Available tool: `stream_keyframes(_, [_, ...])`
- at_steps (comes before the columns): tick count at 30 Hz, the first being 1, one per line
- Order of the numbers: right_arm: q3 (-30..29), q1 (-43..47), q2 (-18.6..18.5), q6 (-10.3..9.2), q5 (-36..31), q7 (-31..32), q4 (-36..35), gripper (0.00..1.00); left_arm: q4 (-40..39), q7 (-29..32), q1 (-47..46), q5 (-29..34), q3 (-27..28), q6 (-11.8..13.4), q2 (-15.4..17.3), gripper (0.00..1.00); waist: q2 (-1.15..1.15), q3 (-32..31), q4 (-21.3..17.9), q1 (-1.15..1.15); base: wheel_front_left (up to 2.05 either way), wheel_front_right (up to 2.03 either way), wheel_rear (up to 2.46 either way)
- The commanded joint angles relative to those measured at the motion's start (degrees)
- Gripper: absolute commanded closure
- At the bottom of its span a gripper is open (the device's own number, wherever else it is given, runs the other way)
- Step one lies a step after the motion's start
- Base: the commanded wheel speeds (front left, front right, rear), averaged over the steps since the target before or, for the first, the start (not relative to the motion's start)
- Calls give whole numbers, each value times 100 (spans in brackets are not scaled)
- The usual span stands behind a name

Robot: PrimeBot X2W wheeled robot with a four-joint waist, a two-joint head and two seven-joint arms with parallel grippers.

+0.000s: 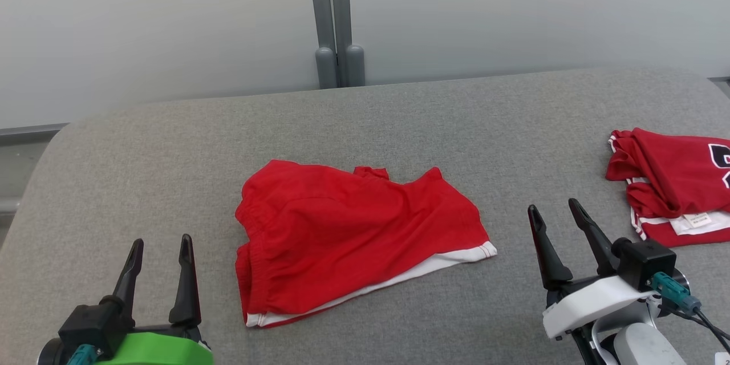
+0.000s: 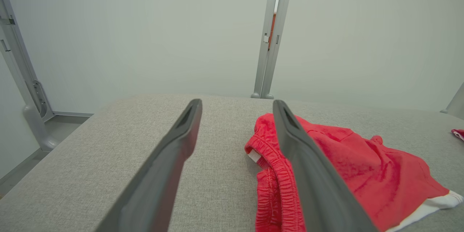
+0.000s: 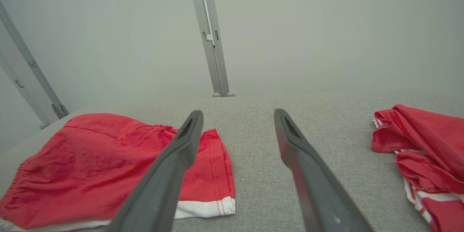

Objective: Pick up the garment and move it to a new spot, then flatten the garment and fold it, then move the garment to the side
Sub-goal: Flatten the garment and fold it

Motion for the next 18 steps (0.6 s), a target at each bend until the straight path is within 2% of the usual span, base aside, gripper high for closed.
stream_keyframes(1, [2, 30, -9, 1, 16, -16, 16, 0, -12, -26, 48, 59, 62, -45, -27, 0, 0, 2, 9, 0, 0, 0, 0])
stream_keyframes(18, [-101, -11, -37, 1, -3, -15, -40, 0, 88, -29, 146, 410, 442, -355, -380, 0, 0, 9, 40, 0, 0, 0, 0])
